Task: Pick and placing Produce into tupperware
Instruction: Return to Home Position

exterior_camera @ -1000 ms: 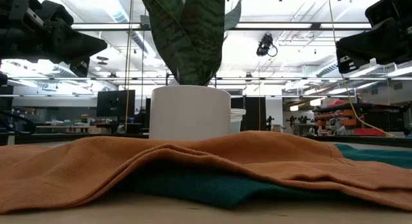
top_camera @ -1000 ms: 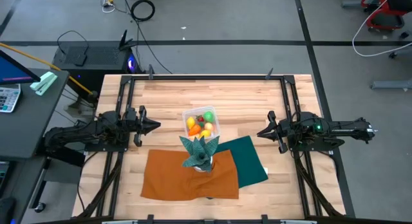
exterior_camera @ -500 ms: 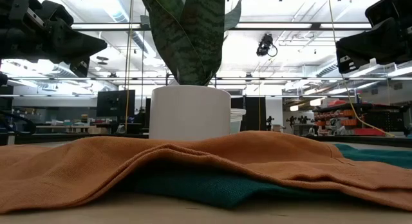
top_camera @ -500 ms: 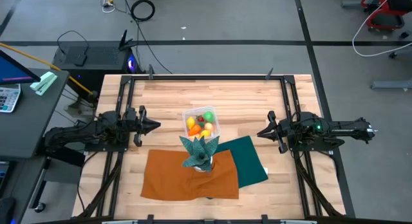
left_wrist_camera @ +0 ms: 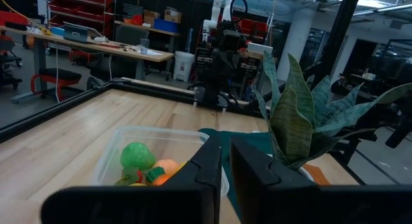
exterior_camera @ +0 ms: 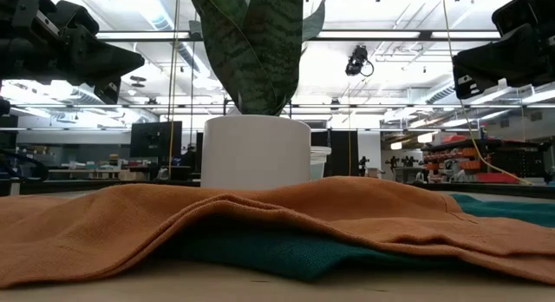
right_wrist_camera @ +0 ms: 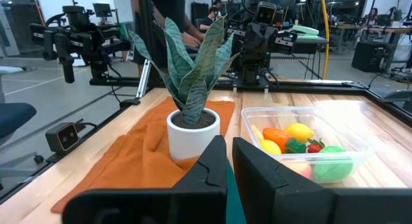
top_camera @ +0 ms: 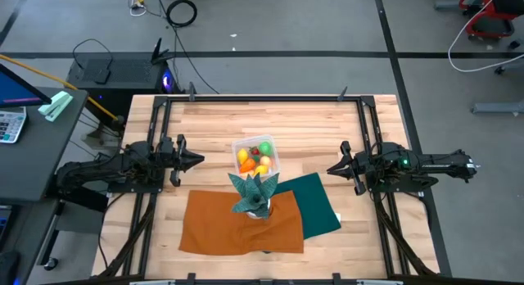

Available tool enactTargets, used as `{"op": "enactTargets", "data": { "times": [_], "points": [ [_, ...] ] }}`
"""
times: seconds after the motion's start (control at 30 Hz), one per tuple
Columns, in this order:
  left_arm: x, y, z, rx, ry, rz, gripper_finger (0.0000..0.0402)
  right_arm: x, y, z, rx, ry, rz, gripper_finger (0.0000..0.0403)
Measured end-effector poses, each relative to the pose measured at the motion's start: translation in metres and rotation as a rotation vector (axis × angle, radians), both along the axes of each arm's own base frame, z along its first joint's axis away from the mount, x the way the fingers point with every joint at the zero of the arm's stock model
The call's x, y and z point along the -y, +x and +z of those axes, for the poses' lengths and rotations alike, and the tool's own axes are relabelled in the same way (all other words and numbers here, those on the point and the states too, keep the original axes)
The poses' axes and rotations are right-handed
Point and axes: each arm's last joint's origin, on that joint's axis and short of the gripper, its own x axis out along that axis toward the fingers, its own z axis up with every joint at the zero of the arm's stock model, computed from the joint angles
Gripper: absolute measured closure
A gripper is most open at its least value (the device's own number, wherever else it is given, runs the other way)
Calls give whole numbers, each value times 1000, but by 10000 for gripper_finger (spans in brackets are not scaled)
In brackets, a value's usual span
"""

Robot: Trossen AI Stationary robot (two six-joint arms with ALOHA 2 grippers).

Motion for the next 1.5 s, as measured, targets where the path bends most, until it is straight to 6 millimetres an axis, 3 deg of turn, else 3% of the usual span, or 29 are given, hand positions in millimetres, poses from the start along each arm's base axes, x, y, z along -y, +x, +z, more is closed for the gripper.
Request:
{"op": "enactTargets", "data": {
  "times": [1.5],
  "points": [
    [0,0,0,0,0,0,367,0,0,0,0,0,0,403]
  ]
}}
